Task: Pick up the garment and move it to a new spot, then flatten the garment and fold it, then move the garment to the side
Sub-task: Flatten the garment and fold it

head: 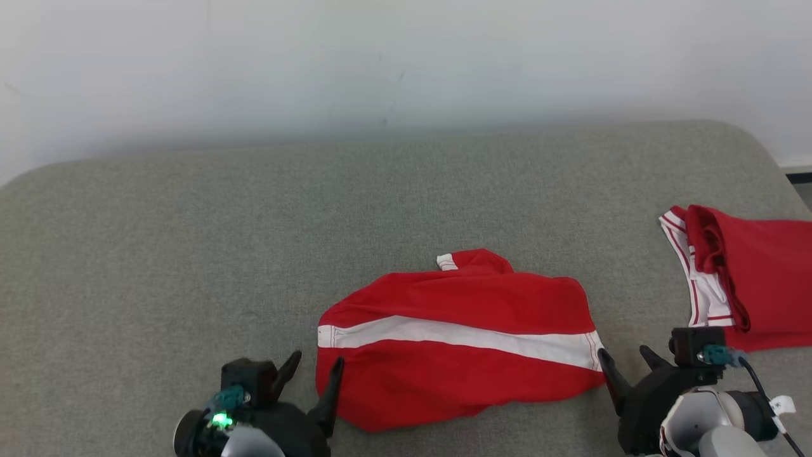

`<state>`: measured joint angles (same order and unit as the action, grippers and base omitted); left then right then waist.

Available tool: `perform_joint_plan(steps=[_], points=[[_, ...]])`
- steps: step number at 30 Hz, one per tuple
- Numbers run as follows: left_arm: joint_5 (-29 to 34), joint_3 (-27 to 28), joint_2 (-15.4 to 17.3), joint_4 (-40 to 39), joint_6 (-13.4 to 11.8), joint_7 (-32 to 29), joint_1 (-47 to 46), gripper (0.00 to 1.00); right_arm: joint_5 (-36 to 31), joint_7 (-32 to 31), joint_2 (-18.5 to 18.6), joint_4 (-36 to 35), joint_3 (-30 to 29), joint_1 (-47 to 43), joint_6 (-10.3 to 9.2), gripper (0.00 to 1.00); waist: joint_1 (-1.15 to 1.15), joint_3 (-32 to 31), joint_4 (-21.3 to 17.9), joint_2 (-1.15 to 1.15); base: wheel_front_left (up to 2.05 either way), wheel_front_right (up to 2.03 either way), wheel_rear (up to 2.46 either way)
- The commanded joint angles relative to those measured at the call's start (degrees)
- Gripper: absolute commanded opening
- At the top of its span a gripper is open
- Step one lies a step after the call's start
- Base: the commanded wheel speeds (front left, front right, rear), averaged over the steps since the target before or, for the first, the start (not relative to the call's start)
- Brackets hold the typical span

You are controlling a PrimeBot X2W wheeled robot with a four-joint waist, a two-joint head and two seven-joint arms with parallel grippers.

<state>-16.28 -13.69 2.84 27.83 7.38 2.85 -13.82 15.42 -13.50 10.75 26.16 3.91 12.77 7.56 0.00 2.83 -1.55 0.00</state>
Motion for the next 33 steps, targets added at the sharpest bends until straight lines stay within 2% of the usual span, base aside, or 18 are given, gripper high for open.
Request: perform_joint_plan(steps=[1, 10, 18, 25, 28, 29, 30, 31, 32, 33], points=[[0.1, -0.2, 0.1, 0.7, -0.3, -0.1, -1.7, 1.0, -0.3, -0.4, -0.3, 0.4, 0.2, 1.0, -0.16, 1.0, 0.0, 1.3, -0.5, 0.0, 0.0, 0.0, 0.0], [0.2, -2.6, 0.1, 7.9, -4.8, -1.7, -9.5, 1.0, -1.3, -1.4, -1.5, 5.3, 1.8, 5.4, -0.15, 1.0, 0.0, 4.8, -1.0, 0.0, 0.0, 0.0, 0.0], [-3.0, -4.7, 0.1, 10.8, -8.5, -3.0, -12.0, 1.0, -0.5, -1.1, -1.4, 8.8, 4.0, 7.7, -0.15, 1.0, 0.0, 5.9, -0.8, 0.0, 0.0, 0.0, 0.0], [-5.2, -6.9, 0.1, 12.6, -10.4, -2.8, -12.9, 1.0, -1.2, -2.9, -1.3, 12.0, 4.9, 9.1, -0.15, 1.0, 0.0, 5.6, -0.5, 0.0, 0.0, 0.0, 0.0], [-6.2, -7.3, 0.1, 13.6, -10.1, -3.6, -13.2, 1.0, -1.4, -3.4, -1.4, 12.8, 5.0, 9.5, -0.16, 1.0, 0.0, 5.4, -0.6, 0.0, 0.0, 0.0, 0.0], [-6.2, -7.6, 0.1, 14.0, -9.8, -3.8, -13.4, 0.64, -1.5, -3.6, -1.5, 13.0, 5.2, 9.7, -0.15, 1.0, 0.0, 5.4, -0.7, 0.0, 0.0, 0.0, 0.0], [-6.5, -7.8, 0.1, 14.2, -9.6, -3.7, -13.6, 0.41, -1.6, -3.8, -1.5, 13.2, 5.5, 9.8, -0.15, 0.89, 0.0, 5.5, -0.8, 0.0, 0.0, 0.0, 0.0], [-6.7, -8.0, 0.1, 14.4, -9.3, -3.7, -13.8, 0.27, -1.6, -4.0, -1.6, 13.3, 5.7, 10.0, -0.15, 0.76, 0.0, 5.5, -0.8, 0.0, 0.0, 0.0, 0.0], [-6.7, -8.2, 0.1, 14.6, -8.8, -3.7, -14.0, 0.0, -1.5, -4.1, -1.7, 13.5, 5.9, 10.1, -0.15, 0.45, 0.0, 5.5, -0.9, 0.0, 0.0, 0.0, 0.0], [-7.0, -8.6, 0.1, 14.9, -8.4, -4.1, -14.1, 0.0, -1.3, -4.2, -1.8, 13.7, 6.2, 10.3, -0.15, 0.25, 0.0, 5.6, -1.0, 0.0, 0.0, 0.0, 0.0]])
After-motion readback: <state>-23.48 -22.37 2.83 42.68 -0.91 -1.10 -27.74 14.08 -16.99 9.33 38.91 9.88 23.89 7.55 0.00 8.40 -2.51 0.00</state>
